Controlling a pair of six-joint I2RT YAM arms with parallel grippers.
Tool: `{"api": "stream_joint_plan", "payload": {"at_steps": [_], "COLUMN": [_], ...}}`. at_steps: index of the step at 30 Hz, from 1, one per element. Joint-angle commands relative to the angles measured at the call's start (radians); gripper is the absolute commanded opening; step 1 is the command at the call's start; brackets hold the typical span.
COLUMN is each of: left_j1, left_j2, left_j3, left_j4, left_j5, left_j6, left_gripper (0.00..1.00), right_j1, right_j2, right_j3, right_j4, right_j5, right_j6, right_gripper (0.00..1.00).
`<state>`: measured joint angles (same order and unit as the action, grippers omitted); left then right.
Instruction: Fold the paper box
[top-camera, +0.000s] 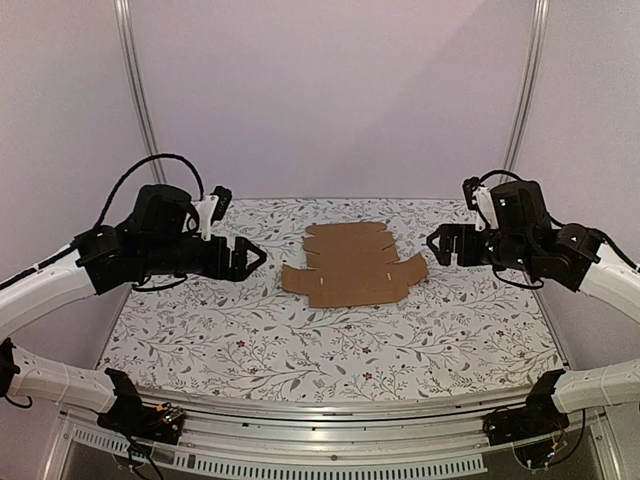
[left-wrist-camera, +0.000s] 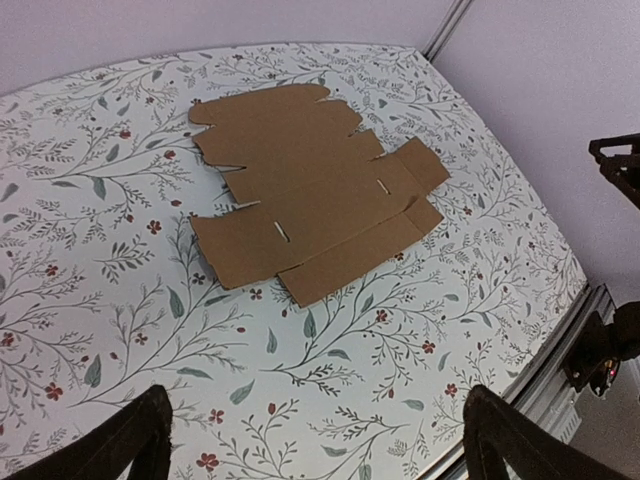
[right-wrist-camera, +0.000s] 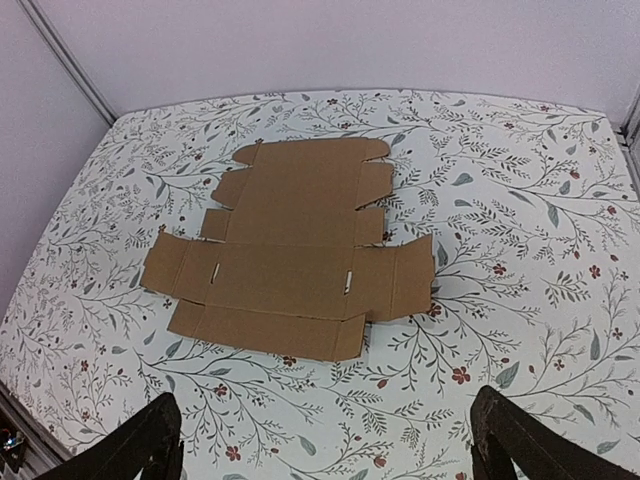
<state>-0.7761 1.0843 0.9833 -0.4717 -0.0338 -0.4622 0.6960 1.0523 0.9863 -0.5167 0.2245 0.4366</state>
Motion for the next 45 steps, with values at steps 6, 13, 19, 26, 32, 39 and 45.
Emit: {"api": "stream_joint_plan", "payload": {"at_steps": [6, 13, 19, 26, 32, 39, 45], "left_j1": [-0.022, -0.023, -0.023, -0.022, -0.022, -0.004, 0.012], "left_j2": [-0.012, -0.081, -0.142, -0.188, -0.23, -0.247, -0.261], "left_j3": [0.019, 0.022, 0.04, 0.081, 0.056, 0.014, -0.008], "left_j4": [-0.083, -0.138, -0.21, -0.285, -0.293, -0.258, -0.256], "left_j5": [-0.07, -0.127, -0.165, -0.206, -0.237, -0.21, -0.175], "left_j6": [-0.016, 0.0, 0.032, 0.089, 0.139, 0.151, 0.135], "left_gripper": [1.0, 0.99, 1.0, 1.0, 1.0, 0.99, 0.99], "right_j1": [0.012, 0.013, 0.041, 0.079, 0.079, 0.079, 0.079], "right_j2": [0.041, 0.085, 0.131, 0.245, 0.365, 0.518, 0.624], "right_j3": [0.036, -0.081, -0.202, -0.289, -0.31, -0.279, -0.255], "right_j4": [-0.086, 0.047, 0.217, 0.429, 0.568, 0.68, 0.724], "right_j5": [0.067, -0.027, -0.03, -0.003, 0.031, 0.036, 0.085], "right_j6": [0.019, 0.05, 0.242, 0.491, 0.63, 0.717, 0.742], "right_gripper": [0.99, 0.99, 0.98, 0.95, 0.92, 0.84, 0.78]}}
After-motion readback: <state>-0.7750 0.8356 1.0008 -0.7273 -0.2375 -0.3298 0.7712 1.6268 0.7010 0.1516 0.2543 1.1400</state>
